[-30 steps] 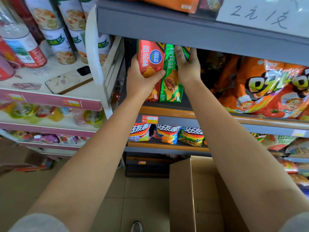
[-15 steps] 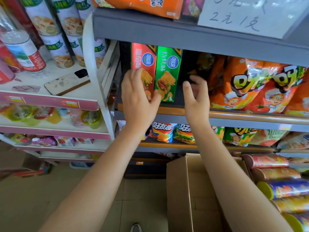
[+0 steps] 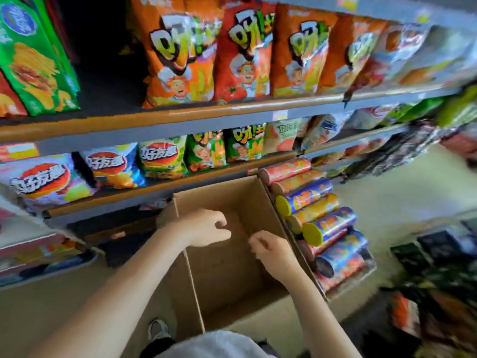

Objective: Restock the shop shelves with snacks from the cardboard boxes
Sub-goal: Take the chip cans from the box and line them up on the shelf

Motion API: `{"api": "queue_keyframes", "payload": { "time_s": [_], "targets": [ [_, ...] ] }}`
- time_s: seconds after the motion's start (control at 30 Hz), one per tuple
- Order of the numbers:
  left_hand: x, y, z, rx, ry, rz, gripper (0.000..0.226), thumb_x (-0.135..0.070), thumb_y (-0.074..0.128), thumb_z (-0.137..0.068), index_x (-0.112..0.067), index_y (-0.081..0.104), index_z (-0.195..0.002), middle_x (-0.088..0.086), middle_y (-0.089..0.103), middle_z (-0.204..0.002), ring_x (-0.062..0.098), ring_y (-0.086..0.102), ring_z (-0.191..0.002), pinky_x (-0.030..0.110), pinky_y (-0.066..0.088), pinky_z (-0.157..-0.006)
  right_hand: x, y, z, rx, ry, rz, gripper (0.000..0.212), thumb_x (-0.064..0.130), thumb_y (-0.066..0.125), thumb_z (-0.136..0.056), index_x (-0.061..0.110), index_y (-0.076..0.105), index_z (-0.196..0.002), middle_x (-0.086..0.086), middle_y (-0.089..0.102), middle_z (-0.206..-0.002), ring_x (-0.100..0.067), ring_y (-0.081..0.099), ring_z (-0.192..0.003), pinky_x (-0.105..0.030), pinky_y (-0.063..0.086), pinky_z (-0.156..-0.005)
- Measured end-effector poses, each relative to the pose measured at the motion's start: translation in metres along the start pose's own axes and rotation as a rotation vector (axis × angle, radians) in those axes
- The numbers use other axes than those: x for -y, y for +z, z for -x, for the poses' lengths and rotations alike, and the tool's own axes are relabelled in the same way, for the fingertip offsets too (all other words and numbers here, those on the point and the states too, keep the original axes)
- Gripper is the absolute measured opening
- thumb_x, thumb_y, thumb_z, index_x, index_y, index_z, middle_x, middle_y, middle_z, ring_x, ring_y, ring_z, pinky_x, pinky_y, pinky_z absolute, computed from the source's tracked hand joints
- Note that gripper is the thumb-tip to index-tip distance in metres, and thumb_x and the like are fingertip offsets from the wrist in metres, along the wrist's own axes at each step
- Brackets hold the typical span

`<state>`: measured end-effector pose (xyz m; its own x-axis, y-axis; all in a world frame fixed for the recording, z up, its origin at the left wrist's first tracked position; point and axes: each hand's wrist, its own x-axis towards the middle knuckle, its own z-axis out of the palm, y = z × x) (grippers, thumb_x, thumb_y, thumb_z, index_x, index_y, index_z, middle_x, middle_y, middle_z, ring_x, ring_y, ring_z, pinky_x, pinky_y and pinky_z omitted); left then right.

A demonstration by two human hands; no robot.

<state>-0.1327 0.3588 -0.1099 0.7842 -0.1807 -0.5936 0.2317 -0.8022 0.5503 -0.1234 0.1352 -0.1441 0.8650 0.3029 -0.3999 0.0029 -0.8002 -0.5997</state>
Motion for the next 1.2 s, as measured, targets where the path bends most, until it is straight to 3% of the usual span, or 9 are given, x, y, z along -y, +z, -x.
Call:
{"api": "queue_keyframes", "payload": {
  "time_s": [0.2,0.33,0.43,0.53,0.63,0.8,0.9,1.07,1.2],
  "targets": [
    [-0.102,0.042,-0.069,-0.055,0.019,0.022,0.037,-0.048,0.051,-0.098,-0.03,0.057,-0.13,-0.005,0.062,-0.121,0.014,0.059,-0.103,0.035,0.052,-0.09,-0.103,-0.069,-0.012,-0.3,0.057,-0.199,0.012,0.017,0.061,-0.093,0.021,0.072,-0.088,0.009,0.067,-0.077,-0.011,0.062,-0.078,-0.028,0.046,-0.072],
    [-0.164,0.075,-0.117,-0.044,-0.019,0.025,0.032,-0.046,0.055,-0.097,-0.028,0.062,-0.123,-0.005,0.064,-0.115,0.015,0.06,-0.102,0.032,0.05,-0.088,-0.177,-0.106,-0.041,-0.49,-0.066,0.121,0.022,0.022,0.076,-0.081,0.015,0.073,-0.102,-0.01,0.066,-0.104,-0.035,0.062,-0.101,-0.042,0.05,-0.084],
    [-0.199,0.096,-0.149,-0.047,-0.068,0.034,0.03,-0.044,0.057,-0.096,-0.027,0.064,-0.119,-0.003,0.066,-0.111,0.016,0.062,-0.101,0.033,0.05,-0.091,-0.227,-0.122,-0.063,-0.141,-0.065,0.473,0.065,0.042,0.075,-0.079,0.033,0.051,-0.138,-0.002,0.042,-0.147,-0.03,0.031,-0.143,-0.057,0.033,-0.109],
    [-0.223,0.108,-0.166,-0.05,-0.11,0.051,0.03,-0.044,0.057,-0.095,-0.028,0.064,-0.12,-0.007,0.063,-0.106,0.013,0.061,-0.099,0.029,0.048,-0.083,-0.249,-0.129,-0.08,0.017,-0.124,0.622,0.079,0.014,0.062,-0.088,0.036,0.022,-0.153,0.003,0.015,-0.163,-0.029,0.002,-0.153,-0.064,0.011,-0.116],
    [-0.232,0.112,-0.169,-0.091,-0.157,0.083,0.027,-0.041,0.057,-0.095,-0.027,0.065,-0.117,-0.01,0.063,-0.102,0.01,0.061,-0.096,0.029,0.049,-0.081,-0.253,-0.139,-0.095,0.023,-0.195,0.653,0.079,0.004,0.059,-0.086,0.033,0.023,-0.151,0.001,0.021,-0.16,-0.028,0.004,-0.153,-0.064,0.007,-0.117],
    [-0.221,0.112,-0.164,-0.222,-0.253,0.228,0.022,-0.036,0.069,-0.087,-0.035,0.063,-0.109,-0.009,0.066,-0.101,0.008,0.065,-0.089,0.035,0.055,-0.086,-0.235,-0.176,-0.103,-0.162,-0.346,0.299,0.078,0.038,0.074,-0.076,0.029,0.04,-0.146,0.005,0.05,-0.141,-0.022,0.042,-0.136,-0.052,0.028,-0.111],
    [-0.225,0.122,-0.164,-0.279,-0.19,0.351,0.064,-0.043,0.085,-0.072,-0.037,0.049,-0.125,-0.011,0.061,-0.115,0.008,0.063,-0.103,0.032,0.053,-0.09,-0.194,-0.195,-0.099,-0.219,-0.411,-0.131,0.074,0.061,0.072,-0.07,0.026,0.051,-0.131,0.008,0.066,-0.118,-0.016,0.062,-0.108,-0.039,0.051,-0.086],
    [-0.228,0.129,-0.162,-0.603,-0.215,0.697,0.058,-0.045,0.09,-0.057,-0.033,0.059,-0.104,-0.014,0.073,-0.1,0.003,0.069,-0.089,0.034,0.056,-0.083,-0.144,-0.206,-0.112,-0.161,-0.275,-0.532,0.033,0.049,0.045,-0.101,0.02,0.056,-0.09,0.01,0.056,-0.069,-0.008,0.055,-0.065,-0.037,0.045,-0.062],
    [-0.206,0.128,-0.146,-0.711,-0.326,0.883,0.041,-0.045,0.088,-0.066,-0.029,0.067,-0.098,-0.009,0.074,-0.093,0.01,0.071,-0.083,0.035,0.056,-0.079,-0.153,-0.191,-0.171,-0.07,-0.333,0.327,0.039,0.035,0.049,-0.101,0.015,0.049,-0.133,-0.008,0.059,-0.125,-0.029,0.054,-0.118,-0.043,0.045,-0.084]
  ]
}}
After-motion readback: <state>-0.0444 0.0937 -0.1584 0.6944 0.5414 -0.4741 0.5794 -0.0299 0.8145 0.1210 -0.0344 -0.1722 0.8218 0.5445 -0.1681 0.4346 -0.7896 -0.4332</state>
